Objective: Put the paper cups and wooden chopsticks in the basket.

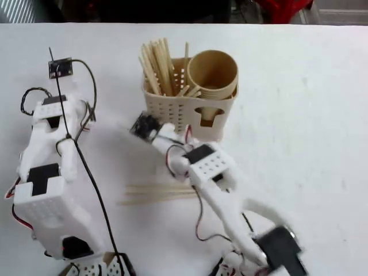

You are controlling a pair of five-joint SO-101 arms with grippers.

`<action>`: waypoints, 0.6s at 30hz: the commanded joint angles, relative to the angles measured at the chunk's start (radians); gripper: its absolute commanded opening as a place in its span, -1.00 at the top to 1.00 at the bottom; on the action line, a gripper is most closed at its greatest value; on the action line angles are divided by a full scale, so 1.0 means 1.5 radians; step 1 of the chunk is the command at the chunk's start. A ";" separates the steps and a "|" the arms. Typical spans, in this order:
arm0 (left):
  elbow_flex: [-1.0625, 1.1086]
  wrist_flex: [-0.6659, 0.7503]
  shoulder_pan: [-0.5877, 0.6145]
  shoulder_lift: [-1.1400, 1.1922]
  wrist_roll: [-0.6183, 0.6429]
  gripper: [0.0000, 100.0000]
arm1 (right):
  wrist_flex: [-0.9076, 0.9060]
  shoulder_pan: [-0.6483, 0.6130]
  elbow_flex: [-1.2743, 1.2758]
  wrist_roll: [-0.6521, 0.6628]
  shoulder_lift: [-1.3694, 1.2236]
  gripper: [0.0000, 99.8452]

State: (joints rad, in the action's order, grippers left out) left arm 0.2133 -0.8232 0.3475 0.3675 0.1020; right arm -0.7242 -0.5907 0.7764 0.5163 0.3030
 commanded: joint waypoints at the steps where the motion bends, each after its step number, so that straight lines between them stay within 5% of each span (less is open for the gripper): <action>1: -0.024 0.011 -0.011 -0.004 -0.008 0.74 | -0.029 0.004 -0.009 -0.035 0.174 0.97; 10: -0.024 0.011 -0.011 -0.004 -0.008 0.74 | 0.066 -0.046 -0.095 -0.122 0.485 0.97; 18: -0.024 0.011 -0.011 -0.004 -0.008 0.74 | 0.354 -0.019 -0.159 -0.123 0.361 0.96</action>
State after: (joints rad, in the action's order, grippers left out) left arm 0.2133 -0.8232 0.3475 0.3675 0.1020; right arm -0.3237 -0.6460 0.6122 0.3399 0.9383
